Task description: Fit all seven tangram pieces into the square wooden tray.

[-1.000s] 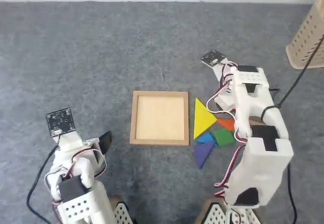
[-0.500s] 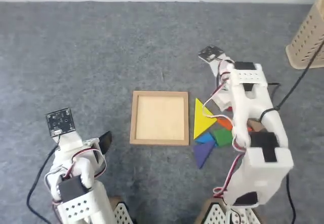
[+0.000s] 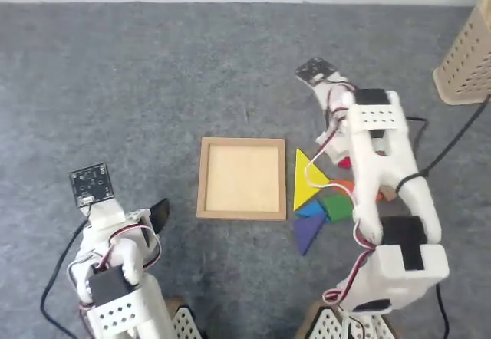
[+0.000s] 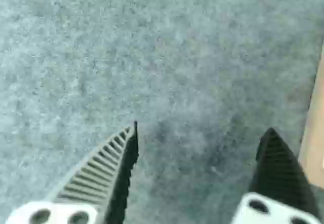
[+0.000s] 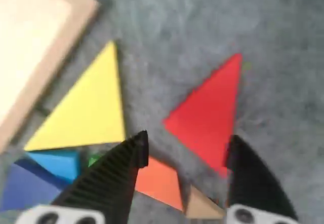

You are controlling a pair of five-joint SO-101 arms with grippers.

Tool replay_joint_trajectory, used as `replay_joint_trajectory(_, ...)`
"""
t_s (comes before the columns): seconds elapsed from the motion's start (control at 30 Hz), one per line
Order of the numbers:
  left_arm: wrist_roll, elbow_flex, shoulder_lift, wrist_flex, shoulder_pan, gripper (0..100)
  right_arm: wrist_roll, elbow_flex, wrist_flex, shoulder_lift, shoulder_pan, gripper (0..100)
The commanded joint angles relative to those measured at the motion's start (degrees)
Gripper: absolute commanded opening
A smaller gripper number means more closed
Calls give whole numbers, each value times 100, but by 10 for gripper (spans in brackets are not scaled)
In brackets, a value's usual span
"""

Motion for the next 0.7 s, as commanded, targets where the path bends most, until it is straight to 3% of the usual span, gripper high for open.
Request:
replay_joint_trajectory(0.0, -9, -75, -70, -9, 9, 354, 255, -88, -154, 356, 163, 325)
replay_joint_trajectory(0.13, -9, -75, -70, -9, 9, 354, 264, -88, -462, 725, 154, 288)
replay_joint_trajectory(0.67, -9, -75, -70, -9, 9, 354, 237, -97, -848, 1270, 251, 287)
